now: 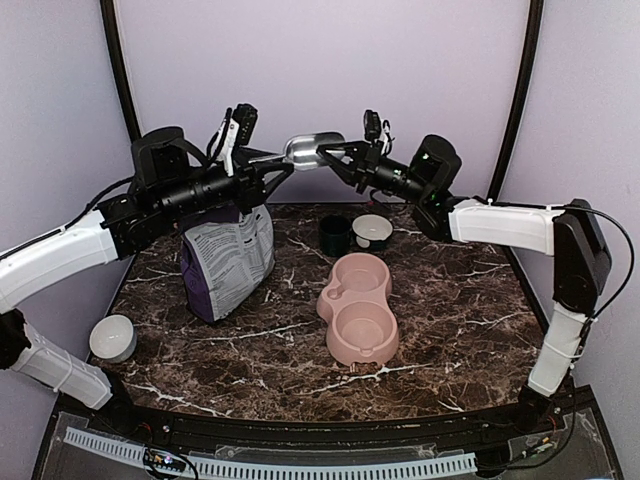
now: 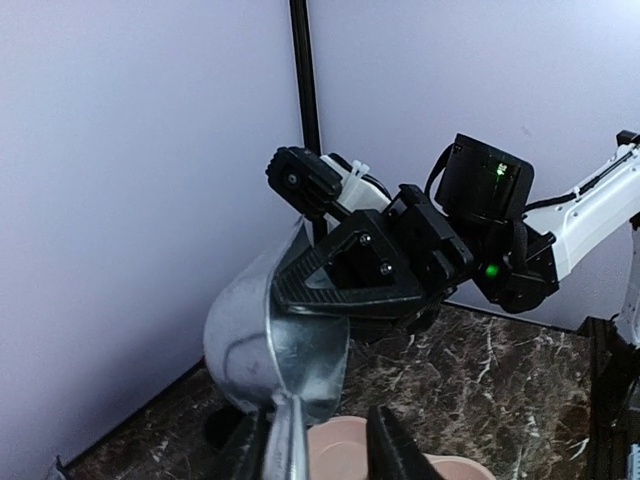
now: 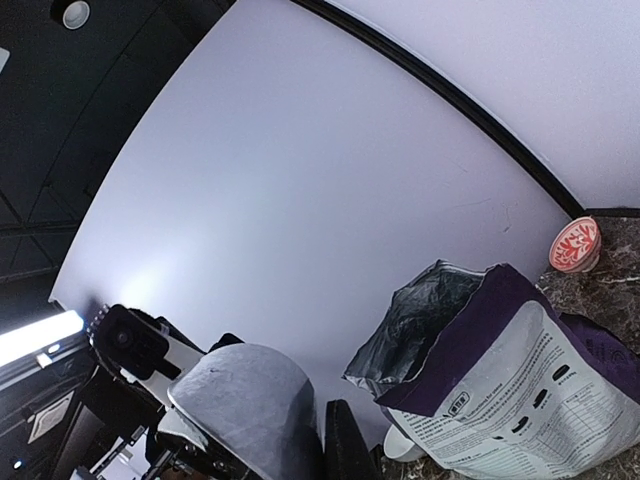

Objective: Serve the pet food
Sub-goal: Pass from the left arm to the right

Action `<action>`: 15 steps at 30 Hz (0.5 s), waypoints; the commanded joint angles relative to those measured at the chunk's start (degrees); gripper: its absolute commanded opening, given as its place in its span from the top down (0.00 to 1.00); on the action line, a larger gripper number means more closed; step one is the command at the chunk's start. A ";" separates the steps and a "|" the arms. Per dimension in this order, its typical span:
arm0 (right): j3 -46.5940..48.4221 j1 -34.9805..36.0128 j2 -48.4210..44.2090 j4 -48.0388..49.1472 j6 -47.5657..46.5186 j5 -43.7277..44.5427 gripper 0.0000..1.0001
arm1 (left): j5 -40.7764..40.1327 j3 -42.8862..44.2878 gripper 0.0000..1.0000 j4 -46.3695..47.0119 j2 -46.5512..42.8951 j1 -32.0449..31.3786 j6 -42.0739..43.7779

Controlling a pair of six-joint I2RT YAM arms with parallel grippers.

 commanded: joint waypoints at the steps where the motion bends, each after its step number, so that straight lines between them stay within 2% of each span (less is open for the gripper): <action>1: -0.86 -1.13 -1.22 3.02 -2.79 -0.44 1.00 | 1.19 1.00 0.58 -7.49 -2.08 -0.42 2.81; 4: -1.53 -1.90 -1.82 -0.03 -6.42 -0.60 1.00 | 2.03 3.21 0.47 -13.70 -2.72 -0.46 4.69; 8: -0.05 -2.05 -3.65 -13.31 -18.47 0.21 1.00 | -0.14 7.67 0.38 -22.83 -3.16 -0.41 6.80; 11: 0.78 -2.14 -5.84 -24.92 -28.11 3.72 1.00 | -1.96 11.08 0.33 -28.38 -3.39 -0.42 8.56; 15: 1.70 -2.11 -8.66 -35.39 -38.18 8.92 1.00 | -1.85 15.87 0.32 -36.25 -2.17 -0.46 10.76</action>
